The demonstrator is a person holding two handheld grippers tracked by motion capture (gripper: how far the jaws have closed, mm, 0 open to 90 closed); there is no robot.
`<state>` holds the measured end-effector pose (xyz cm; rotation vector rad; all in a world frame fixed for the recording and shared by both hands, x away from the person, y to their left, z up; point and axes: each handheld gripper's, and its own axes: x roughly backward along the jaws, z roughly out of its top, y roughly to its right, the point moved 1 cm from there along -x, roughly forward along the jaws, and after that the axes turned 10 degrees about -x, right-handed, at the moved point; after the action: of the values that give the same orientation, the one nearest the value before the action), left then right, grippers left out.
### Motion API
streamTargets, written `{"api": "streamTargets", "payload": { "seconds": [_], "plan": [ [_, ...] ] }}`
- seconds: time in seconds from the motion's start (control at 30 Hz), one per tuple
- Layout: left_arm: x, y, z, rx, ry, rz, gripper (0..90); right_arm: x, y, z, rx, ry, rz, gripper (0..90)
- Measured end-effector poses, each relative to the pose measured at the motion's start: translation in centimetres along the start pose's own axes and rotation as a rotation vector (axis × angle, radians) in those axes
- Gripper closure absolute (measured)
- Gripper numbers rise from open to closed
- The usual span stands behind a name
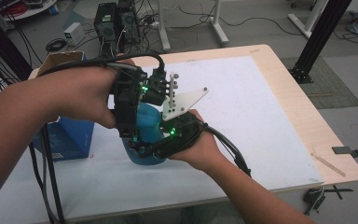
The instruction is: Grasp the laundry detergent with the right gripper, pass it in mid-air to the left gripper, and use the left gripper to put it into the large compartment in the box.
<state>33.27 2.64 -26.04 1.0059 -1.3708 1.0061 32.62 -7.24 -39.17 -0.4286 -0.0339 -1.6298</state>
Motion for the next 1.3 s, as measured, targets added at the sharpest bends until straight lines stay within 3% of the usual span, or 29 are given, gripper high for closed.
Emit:
{"api": "streamTargets", "payload": {
  "seconds": [1.3],
  "plan": [
    [-0.18,0.23,0.13,0.018,-0.008,0.004,36.3,-0.15,0.12,-0.06,-0.006,-0.011,0.002,46.2]
  ]
}}
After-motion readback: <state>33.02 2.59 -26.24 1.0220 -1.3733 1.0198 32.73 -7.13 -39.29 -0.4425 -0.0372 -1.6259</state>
